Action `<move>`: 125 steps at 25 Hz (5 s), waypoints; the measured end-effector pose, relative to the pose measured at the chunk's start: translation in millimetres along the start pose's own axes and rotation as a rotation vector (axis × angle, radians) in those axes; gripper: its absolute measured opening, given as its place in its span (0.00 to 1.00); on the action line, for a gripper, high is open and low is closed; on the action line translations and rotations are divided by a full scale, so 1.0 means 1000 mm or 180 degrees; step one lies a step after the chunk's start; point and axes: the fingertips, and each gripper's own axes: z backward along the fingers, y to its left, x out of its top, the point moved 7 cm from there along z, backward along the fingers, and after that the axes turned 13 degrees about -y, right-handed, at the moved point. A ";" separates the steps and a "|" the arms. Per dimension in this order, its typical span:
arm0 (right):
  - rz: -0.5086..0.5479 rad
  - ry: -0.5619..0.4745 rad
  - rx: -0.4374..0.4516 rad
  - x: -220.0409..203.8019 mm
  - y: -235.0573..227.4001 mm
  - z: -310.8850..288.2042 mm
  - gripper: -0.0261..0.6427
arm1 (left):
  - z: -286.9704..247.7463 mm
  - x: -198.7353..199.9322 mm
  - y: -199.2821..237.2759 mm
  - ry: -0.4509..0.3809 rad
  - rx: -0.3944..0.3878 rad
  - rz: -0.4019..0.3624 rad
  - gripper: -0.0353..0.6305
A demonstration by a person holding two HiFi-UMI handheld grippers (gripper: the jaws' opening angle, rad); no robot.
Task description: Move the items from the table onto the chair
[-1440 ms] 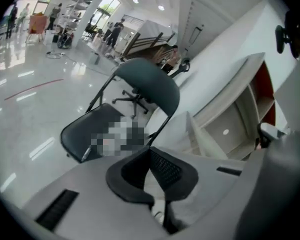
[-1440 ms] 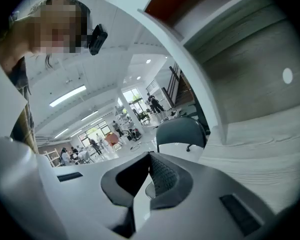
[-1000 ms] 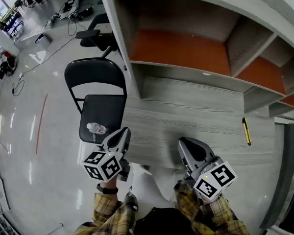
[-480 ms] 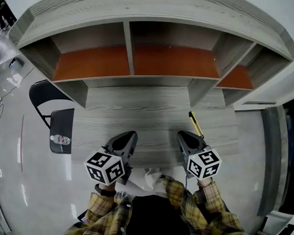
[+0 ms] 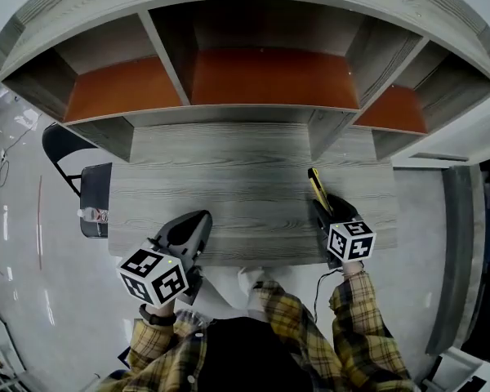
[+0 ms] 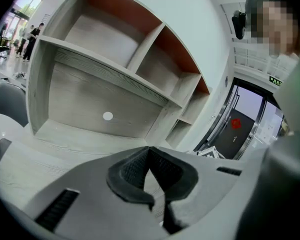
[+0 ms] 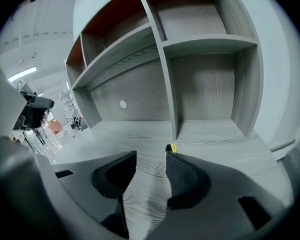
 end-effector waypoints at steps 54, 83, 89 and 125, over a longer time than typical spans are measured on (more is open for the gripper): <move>0.0405 0.0681 0.1322 -0.024 0.248 -0.092 0.23 | 0.205 0.011 0.136 -0.0907 0.1135 0.0566 0.06; -0.0524 0.0131 0.1435 -0.147 0.708 -0.314 0.23 | 0.445 -0.062 0.440 -0.0963 0.1688 0.1266 0.06; -0.0471 0.0255 0.1097 -0.200 0.694 -0.344 0.23 | 0.428 -0.111 0.467 -0.0864 0.1637 0.1382 0.06; 0.0374 0.1131 0.0469 -0.372 0.651 -0.491 0.23 | 0.429 -0.160 0.540 -0.0702 0.1886 0.1395 0.06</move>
